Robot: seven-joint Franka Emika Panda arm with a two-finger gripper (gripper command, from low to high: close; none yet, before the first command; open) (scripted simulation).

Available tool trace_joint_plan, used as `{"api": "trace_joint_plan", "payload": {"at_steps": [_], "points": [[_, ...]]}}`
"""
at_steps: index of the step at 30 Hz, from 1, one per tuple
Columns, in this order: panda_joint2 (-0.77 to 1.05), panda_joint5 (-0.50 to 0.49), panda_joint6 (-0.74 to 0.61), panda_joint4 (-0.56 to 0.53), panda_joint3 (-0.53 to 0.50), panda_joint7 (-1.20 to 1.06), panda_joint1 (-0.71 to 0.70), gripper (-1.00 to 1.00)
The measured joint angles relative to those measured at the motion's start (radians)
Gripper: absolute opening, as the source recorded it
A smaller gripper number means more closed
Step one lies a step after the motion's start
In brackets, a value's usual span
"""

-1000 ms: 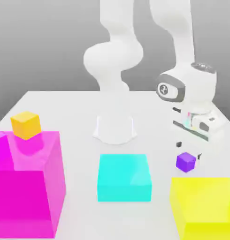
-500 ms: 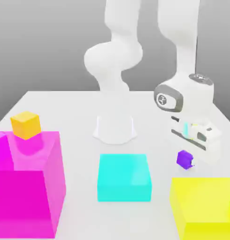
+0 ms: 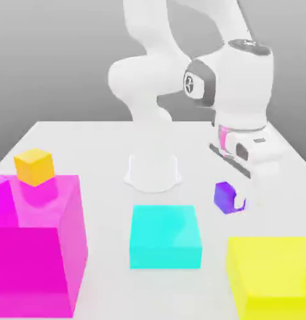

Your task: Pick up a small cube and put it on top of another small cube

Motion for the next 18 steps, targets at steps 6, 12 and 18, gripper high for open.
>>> {"api": "trace_joint_plan", "payload": {"at_steps": [6, 12, 18], "points": [[-0.121, -0.087, -0.235, 0.127, -0.153, -0.081, -0.197, -1.00], [-0.223, -0.169, -0.438, 0.237, -0.303, -0.163, -0.391, -1.00], [-0.176, -0.190, -0.326, 0.172, -0.369, -0.182, -0.417, 1.00]]}}
